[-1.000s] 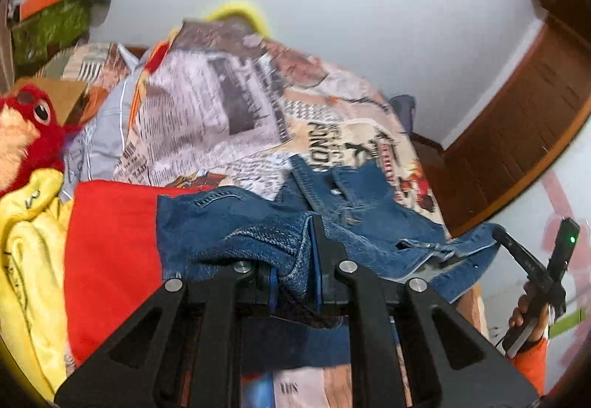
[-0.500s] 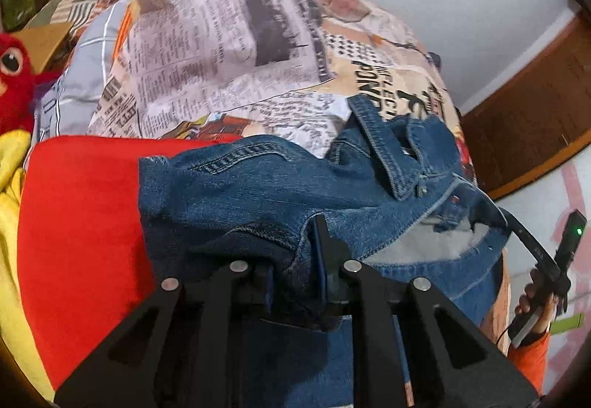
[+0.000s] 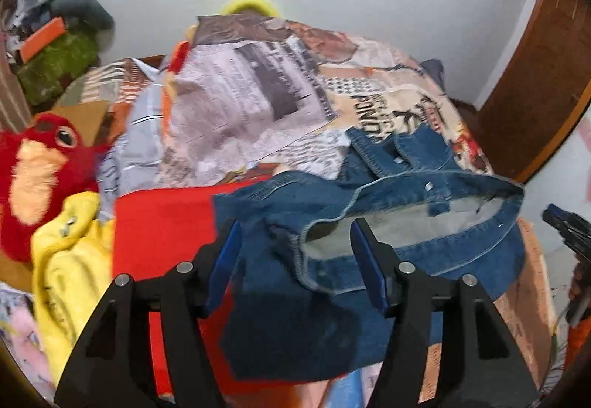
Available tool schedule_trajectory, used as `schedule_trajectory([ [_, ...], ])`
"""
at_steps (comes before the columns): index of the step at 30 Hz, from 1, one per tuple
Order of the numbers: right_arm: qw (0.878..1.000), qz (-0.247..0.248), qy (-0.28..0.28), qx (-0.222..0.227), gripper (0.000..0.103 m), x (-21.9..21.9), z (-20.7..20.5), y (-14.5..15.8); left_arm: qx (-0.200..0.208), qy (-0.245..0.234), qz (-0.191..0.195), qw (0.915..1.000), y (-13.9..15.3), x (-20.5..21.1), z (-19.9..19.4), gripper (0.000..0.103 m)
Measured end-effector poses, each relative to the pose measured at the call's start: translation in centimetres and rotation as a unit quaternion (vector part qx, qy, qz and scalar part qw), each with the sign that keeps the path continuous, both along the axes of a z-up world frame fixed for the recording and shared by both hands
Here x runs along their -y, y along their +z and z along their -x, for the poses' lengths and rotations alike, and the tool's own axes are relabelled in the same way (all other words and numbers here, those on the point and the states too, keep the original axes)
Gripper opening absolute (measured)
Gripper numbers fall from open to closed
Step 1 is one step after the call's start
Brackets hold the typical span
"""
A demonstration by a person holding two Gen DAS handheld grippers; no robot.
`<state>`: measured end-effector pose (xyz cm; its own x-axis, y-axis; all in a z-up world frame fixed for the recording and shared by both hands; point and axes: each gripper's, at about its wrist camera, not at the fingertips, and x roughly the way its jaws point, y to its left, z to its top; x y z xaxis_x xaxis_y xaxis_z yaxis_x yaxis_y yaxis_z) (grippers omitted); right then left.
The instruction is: Fold large clothes
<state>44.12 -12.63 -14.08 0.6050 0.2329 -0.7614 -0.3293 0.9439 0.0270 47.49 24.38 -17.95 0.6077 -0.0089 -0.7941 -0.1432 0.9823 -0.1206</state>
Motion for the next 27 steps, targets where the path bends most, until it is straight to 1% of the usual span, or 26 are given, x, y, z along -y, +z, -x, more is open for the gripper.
schedule_trajectory([
  [3,1.0,0.01,0.023,-0.009,0.039,-0.8,1.2,-0.4,-0.014,-0.016,-0.046,0.9987,-0.7,1.0,1.1,0.061],
  [5,0.999,0.01,0.035,-0.019,0.039,-1.3,1.9,-1.0,-0.025,-0.032,-0.068,0.9969,-1.6,2.2,2.1,0.061],
  [8,0.997,0.006,0.057,-0.042,0.039,-2.2,2.8,-2.4,-0.043,-0.067,-0.074,0.9941,-3.4,4.3,3.0,0.061],
  [11,0.995,0.023,0.076,-0.056,0.039,-3.6,3.5,-4.0,-0.064,-0.101,-0.078,0.9898,-5.3,6.5,3.2,0.061],
  [14,0.994,0.033,0.084,-0.068,0.039,-4.7,3.5,-5.6,-0.079,-0.124,-0.075,0.9863,-7.2,8.3,2.8,0.061],
  [16,0.992,0.031,0.09,-0.086,0.039,-5.7,2.9,-6.7,-0.086,-0.131,-0.073,0.985,-8.4,9.0,2.0,0.061],
  [18,0.989,0.037,0.1,-0.103,0.039,-7.0,1.9,-7.5,-0.087,-0.126,-0.074,0.9855,-9.4,9.1,0.7,0.064],
  [19,0.989,0.043,0.102,-0.102,0.039,-7.6,1.4,-7.7,-0.084,-0.117,-0.073,0.9869,-9.7,8.8,-0.3,0.065],
  [20,0.988,0.046,0.107,-0.099,0.039,-8.2,0.7,-7.8,-0.083,-0.108,-0.068,0.9883,-9.8,8.4,-1.1,0.068],
  [21,0.987,0.047,0.111,-0.102,0.039,-8.6,0.1,-7.9,-0.086,-0.098,-0.055,0.99,-10.0,7.7,-2.4,0.069],
  [22,0.986,0.045,0.116,-0.111,0.039,-9.3,-1.0,-8.0,-0.089,-0.087,-0.043,0.9912,-10.0,7.1,-3.5,0.069],
  [23,0.985,0.044,0.115,-0.119,0.039,-9.9,-2.2,-8.1,-0.093,-0.073,-0.041,0.9921,-10.0,6.5,-4.6,0.069],
  [26,0.988,0.042,0.091,-0.114,0.039,-11.0,-5.3,-7.6,-0.1,-0.03,-0.061,0.9926,-9.2,4.6,-8.1,0.069],
  [27,0.99,0.039,0.08,-0.105,0.039,-11.1,-6.0,-7.1,-0.099,-0.013,-0.063,0.993,-8.7,3.7,-9.3,0.066],
])
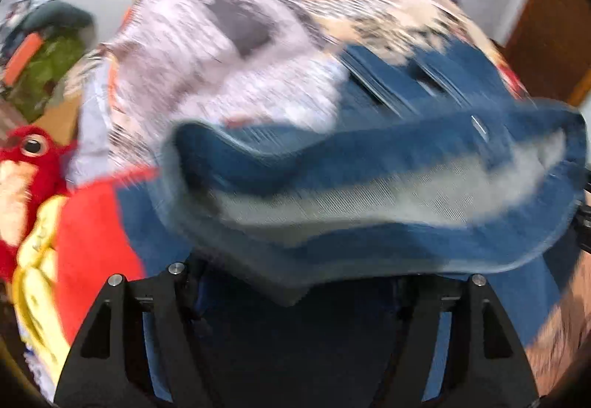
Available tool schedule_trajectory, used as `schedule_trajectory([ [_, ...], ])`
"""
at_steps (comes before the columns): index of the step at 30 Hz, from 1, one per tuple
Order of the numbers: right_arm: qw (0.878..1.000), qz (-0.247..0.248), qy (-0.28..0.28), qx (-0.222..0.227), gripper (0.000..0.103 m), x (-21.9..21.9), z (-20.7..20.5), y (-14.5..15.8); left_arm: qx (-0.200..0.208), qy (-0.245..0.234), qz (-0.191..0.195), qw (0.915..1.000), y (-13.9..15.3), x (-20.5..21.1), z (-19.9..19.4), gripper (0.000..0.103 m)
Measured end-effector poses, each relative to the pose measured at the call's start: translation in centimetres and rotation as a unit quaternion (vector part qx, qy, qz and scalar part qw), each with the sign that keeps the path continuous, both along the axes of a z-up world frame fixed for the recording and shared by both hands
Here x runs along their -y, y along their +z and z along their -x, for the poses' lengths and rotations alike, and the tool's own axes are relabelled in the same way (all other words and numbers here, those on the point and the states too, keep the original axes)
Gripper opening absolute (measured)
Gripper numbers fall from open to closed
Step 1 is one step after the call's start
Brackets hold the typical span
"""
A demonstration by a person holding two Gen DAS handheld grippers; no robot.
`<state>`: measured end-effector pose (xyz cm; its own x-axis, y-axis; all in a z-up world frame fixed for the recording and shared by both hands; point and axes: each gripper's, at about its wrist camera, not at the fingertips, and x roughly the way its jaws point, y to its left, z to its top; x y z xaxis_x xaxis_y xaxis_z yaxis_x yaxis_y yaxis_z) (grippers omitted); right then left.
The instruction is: Fold large clothes
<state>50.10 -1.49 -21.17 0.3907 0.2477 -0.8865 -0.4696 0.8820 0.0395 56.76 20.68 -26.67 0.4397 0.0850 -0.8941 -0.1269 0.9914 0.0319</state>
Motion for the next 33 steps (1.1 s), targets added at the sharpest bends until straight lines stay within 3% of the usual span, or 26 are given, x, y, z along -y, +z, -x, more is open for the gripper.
schedule_trajectory([
  [2,0.999,-0.005,-0.027,0.029,0.039,0.1,-1.5,1.4,0.004,0.02,0.034,0.9992,0.8,-1.4,-1.3,0.062],
  [5,0.992,-0.013,-0.085,0.091,0.039,0.5,-2.4,4.0,0.069,0.087,-0.009,0.9937,3.6,-3.1,-1.1,0.062],
  [7,0.99,-0.037,-0.092,0.104,0.039,0.7,-2.3,5.1,0.092,0.099,-0.01,0.9907,4.7,-3.9,-0.7,0.062],
  [11,0.992,-0.072,-0.06,0.085,0.039,0.5,-0.4,5.4,0.099,0.077,0.009,0.9921,5.6,-3.8,1.0,0.062],
  [17,0.997,-0.028,0.015,0.073,0.039,-1.9,3.9,3.5,0.079,0.003,-0.019,0.9967,5.1,0.1,4.0,0.062],
  [23,0.996,-0.025,0.065,0.059,0.039,-3.5,7.8,2.1,0.088,-0.041,-0.028,0.9948,4.7,3.9,6.9,0.062],
  [29,0.996,-0.028,0.075,0.049,0.039,-4.2,8.5,1.0,0.079,-0.056,-0.021,0.9951,3.5,6.1,8.1,0.062],
  [32,0.998,-0.011,0.059,0.036,0.039,-3.9,7.7,-0.3,0.083,-0.027,-0.051,0.9949,2.4,5.8,8.8,0.065],
  [33,0.998,-0.008,0.049,0.027,0.046,-3.5,7.4,-0.9,0.081,-0.016,-0.051,0.9953,2.0,5.4,9.0,0.066],
])
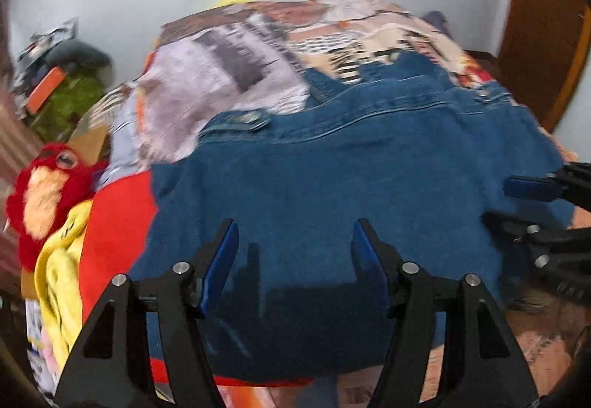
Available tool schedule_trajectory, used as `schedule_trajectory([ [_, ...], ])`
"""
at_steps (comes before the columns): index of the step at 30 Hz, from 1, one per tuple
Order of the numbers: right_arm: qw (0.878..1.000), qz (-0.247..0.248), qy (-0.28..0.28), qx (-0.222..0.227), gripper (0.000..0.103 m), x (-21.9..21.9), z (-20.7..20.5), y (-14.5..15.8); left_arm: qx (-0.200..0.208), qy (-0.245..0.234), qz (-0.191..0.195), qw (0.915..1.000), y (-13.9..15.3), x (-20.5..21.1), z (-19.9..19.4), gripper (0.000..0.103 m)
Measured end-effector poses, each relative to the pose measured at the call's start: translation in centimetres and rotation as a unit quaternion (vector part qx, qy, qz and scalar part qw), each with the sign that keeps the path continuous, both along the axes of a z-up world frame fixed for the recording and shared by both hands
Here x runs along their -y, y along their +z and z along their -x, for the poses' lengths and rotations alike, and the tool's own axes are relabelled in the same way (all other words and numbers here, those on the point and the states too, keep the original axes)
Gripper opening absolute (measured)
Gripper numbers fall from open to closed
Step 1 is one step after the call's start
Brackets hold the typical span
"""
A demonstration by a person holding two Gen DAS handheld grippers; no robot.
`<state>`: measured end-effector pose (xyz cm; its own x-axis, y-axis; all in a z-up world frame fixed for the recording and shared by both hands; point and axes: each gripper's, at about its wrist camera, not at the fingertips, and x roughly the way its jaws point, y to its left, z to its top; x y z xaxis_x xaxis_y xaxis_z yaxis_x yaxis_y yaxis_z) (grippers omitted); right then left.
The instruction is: Fold large clothes
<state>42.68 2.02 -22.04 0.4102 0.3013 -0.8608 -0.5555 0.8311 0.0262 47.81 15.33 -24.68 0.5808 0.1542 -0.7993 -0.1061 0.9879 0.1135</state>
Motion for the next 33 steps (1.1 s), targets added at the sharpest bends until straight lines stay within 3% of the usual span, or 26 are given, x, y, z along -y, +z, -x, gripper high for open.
schedule_trajectory([
  [3,0.998,-0.043,-0.041,-0.034,0.067,2.7,-0.5,-1.0,-0.016,0.036,0.005,0.9992,-1.7,-2.1,0.5,0.066],
  [6,0.993,-0.06,-0.08,-0.056,0.067,5.5,-0.9,-1.8,-0.02,0.065,0.011,0.9977,-2.9,-4.2,1.2,0.066],
  [8,0.992,-0.056,-0.102,-0.048,0.067,7.6,-1.1,-1.9,-0.008,0.067,0.018,0.9976,-2.9,-5.0,2.1,0.066],
  [12,0.992,-0.081,-0.085,-0.05,0.065,9.8,-0.6,-1.5,-0.002,0.061,0.002,0.9981,-2.6,-4.7,3.2,0.066],
  [17,0.993,0.043,-0.111,0.01,0.067,10.6,0.8,-1.5,0.007,0.069,-0.004,0.9976,-1.9,-4.7,4.3,0.066],
  [23,0.99,0.031,-0.14,0.005,0.071,14.1,1.4,-1.5,0.014,0.132,0.009,0.9912,-1.3,-7.9,6.3,0.07],
  [28,0.985,0.021,-0.171,-0.001,0.071,15.4,1.4,-1.2,0.015,0.176,0.087,0.9803,-1.7,-12.0,8.2,0.076],
  [30,0.984,0.024,-0.174,0.001,0.071,15.3,1.6,-1.1,0.02,0.178,0.094,0.9793,-1.4,-12.2,8.7,0.076],
  [33,0.986,0.034,-0.166,0.011,0.071,14.6,1.9,-0.5,0.028,0.179,0.067,0.9813,-0.5,-11.5,9.4,0.076],
])
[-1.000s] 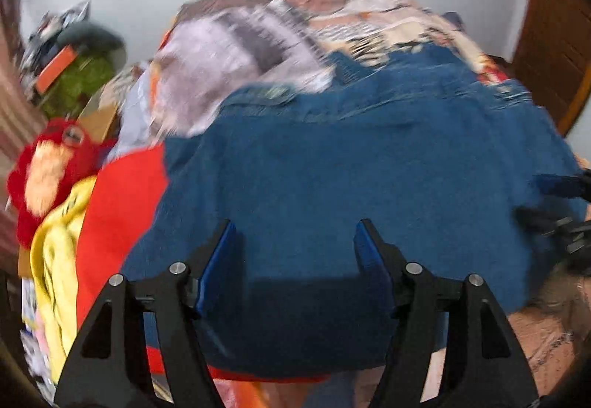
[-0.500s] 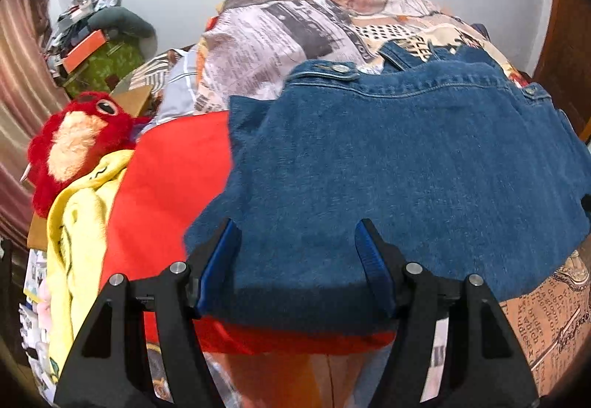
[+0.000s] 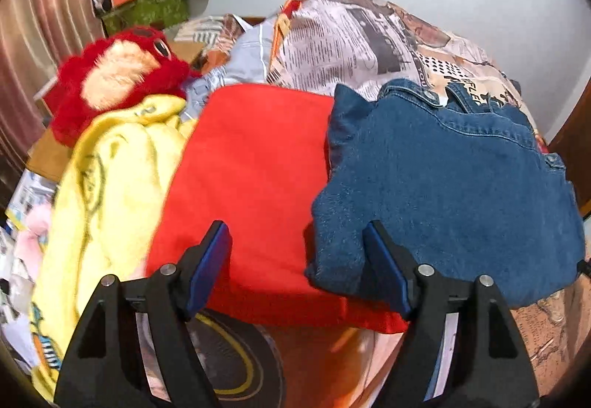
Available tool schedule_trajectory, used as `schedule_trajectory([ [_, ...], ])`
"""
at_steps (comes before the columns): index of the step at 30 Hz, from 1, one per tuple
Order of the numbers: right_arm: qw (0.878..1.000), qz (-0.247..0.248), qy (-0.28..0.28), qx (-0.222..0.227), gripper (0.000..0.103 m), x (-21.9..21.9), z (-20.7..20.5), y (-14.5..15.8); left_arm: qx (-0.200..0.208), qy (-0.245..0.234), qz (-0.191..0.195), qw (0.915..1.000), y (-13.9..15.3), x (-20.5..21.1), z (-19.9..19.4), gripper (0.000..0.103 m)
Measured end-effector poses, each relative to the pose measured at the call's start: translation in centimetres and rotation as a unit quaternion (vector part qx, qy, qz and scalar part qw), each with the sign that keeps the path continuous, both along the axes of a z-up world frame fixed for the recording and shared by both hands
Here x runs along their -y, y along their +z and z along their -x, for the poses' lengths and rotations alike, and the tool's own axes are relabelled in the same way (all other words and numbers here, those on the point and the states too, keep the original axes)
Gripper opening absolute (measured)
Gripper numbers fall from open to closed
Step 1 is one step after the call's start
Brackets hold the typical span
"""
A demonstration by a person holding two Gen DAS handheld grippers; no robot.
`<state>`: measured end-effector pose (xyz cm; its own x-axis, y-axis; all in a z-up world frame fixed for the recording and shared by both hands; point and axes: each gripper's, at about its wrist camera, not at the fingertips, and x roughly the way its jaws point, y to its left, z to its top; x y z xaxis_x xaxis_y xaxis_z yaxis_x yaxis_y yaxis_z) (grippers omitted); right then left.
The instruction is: Fold large clothes
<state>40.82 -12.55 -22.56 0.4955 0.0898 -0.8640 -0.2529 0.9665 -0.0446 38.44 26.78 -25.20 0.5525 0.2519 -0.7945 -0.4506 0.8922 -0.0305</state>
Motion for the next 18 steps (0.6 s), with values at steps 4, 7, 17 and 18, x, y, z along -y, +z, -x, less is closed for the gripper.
schedule_trajectory([
  [4,0.999,0.005,0.032,0.029,0.071,-1.9,0.7,1.6,0.016,-0.019,0.006,0.9997,1.0,1.1,0.8,0.076],
  [7,0.997,-0.006,0.06,0.047,0.071,-3.8,1.0,2.9,0.022,-0.047,0.058,0.997,1.1,1.6,1.1,0.076],
  [17,0.993,0.002,0.114,0.023,0.071,-8.4,1.2,0.0,0.014,-0.076,0.193,0.9782,-3.0,3.4,0.5,0.073],
  [18,0.993,0.004,0.117,0.023,0.071,-8.5,1.3,-0.3,0.017,-0.081,0.203,0.9757,-3.2,3.6,0.4,0.073],
])
